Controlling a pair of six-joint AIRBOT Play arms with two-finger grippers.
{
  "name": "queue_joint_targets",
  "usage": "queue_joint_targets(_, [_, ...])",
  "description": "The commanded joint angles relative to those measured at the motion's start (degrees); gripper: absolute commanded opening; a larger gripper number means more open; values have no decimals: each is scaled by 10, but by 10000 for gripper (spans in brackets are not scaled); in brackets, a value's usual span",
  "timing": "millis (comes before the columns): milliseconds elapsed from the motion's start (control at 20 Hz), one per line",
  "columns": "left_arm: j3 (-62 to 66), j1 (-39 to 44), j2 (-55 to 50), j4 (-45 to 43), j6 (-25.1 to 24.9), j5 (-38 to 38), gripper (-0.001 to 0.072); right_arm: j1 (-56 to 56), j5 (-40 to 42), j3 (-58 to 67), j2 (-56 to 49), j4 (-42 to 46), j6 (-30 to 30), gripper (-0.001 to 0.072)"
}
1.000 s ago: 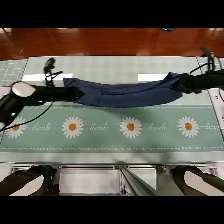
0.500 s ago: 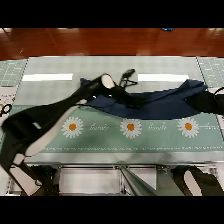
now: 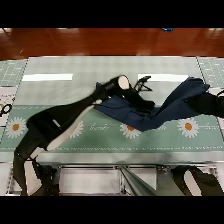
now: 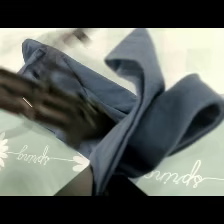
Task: Fold the shirts.
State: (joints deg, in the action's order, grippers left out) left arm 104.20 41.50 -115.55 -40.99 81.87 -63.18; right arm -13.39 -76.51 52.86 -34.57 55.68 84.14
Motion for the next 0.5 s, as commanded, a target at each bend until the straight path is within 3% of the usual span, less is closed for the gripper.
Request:
queue_joint_targets(0, [-30,-98,67,-34,-2,-56,24,0,7,0,-22,-37,5,36])
queue_joint_targets(150, [-127,-182,183,-94,-10,-37,24,43,60,0,-83,-111,-20,36])
queue_joint_targets(450, [-381,-327,436,-103,-47,23,25,287,231,75,-323,-140,-24,36])
